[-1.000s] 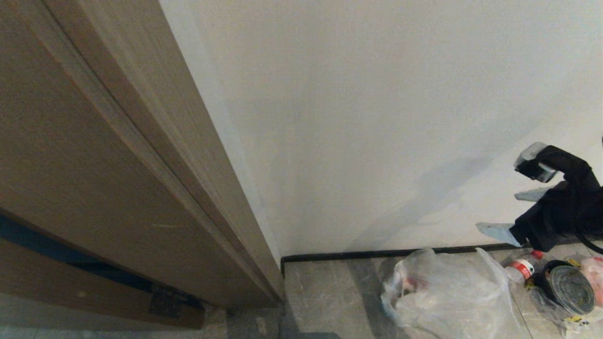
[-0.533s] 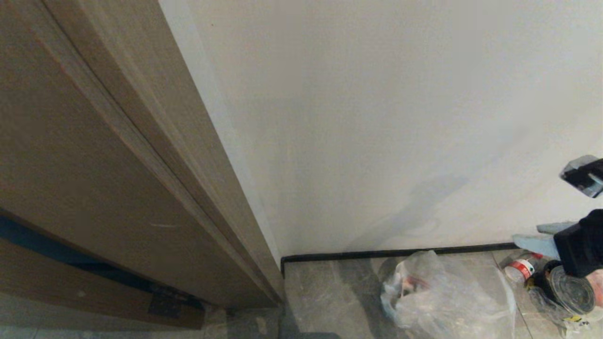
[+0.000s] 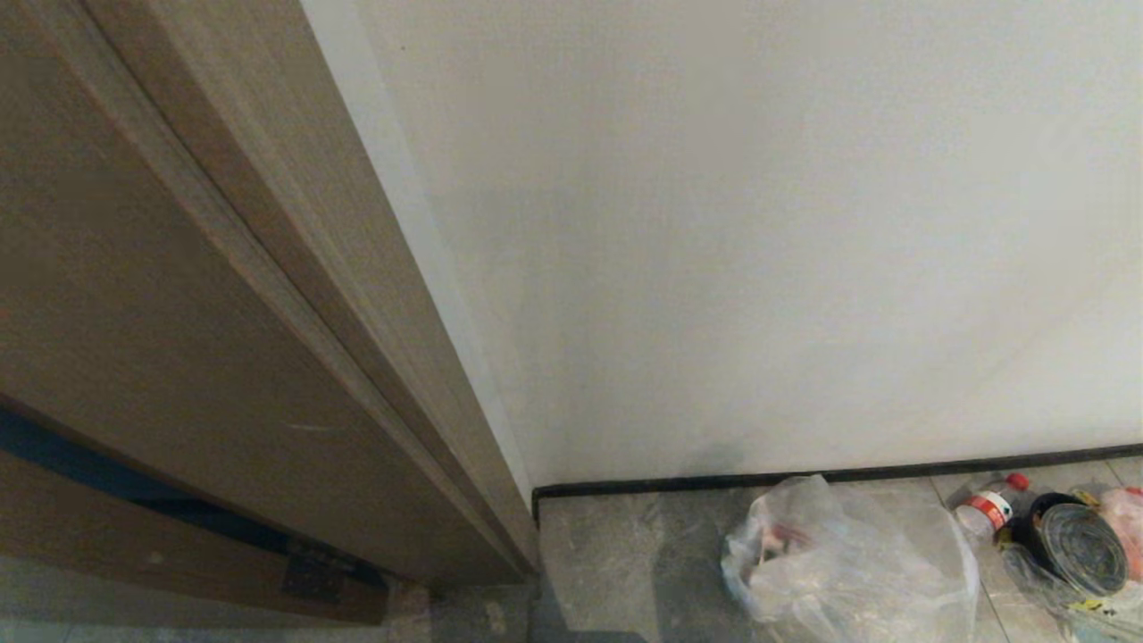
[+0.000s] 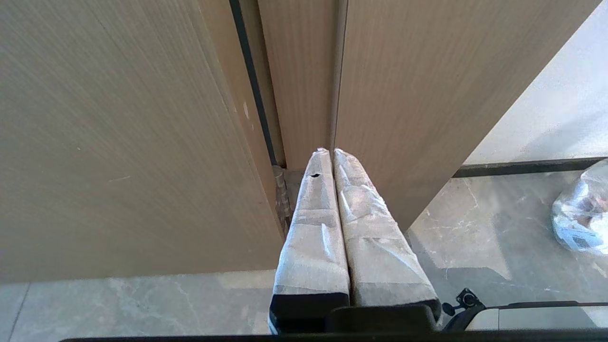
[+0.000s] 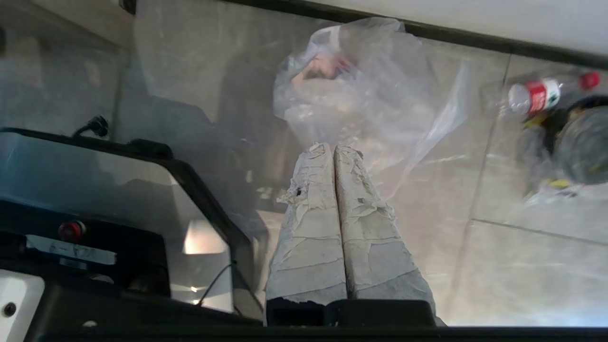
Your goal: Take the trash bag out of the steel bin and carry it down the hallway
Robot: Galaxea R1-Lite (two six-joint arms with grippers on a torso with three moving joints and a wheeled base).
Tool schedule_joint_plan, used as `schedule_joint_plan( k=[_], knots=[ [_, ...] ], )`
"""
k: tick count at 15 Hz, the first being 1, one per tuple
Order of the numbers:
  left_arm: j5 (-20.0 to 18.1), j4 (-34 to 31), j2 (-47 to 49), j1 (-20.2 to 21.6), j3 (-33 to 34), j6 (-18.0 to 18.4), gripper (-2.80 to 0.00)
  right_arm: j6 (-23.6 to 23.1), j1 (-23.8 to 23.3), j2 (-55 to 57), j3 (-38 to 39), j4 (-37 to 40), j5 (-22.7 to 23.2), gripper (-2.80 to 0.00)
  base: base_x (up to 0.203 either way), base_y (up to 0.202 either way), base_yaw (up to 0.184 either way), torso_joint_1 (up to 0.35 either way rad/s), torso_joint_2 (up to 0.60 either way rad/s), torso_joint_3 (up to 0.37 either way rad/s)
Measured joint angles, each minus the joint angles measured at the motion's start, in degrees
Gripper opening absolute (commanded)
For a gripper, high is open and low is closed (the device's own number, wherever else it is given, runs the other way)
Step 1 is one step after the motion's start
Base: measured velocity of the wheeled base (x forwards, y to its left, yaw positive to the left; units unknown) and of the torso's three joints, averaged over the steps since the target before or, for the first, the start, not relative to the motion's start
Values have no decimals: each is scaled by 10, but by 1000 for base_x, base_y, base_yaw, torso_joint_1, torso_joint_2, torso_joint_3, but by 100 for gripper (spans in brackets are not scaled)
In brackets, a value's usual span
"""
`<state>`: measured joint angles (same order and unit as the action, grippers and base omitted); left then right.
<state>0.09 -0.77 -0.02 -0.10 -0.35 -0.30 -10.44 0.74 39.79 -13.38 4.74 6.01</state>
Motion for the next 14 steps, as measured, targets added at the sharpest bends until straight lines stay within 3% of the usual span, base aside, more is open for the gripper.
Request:
schedule_joint_plan(
  k=[4,9,12,14],
  knots=[
    [0,0,0,0,0,0,-280,26,-12,-158,87,-34,-4,-280,0,0,0,0,0,0],
    [0,0,0,0,0,0,-280,56,-10,-338,119,-68,-34,-280,0,0,0,0,0,0],
    [0,0,0,0,0,0,-280,95,-8,-382,132,-75,-60,-280,0,0,0,0,0,0],
    [0,0,0,0,0,0,-280,93,-7,-392,132,-56,-59,-280,0,0,0,0,0,0]
  ],
)
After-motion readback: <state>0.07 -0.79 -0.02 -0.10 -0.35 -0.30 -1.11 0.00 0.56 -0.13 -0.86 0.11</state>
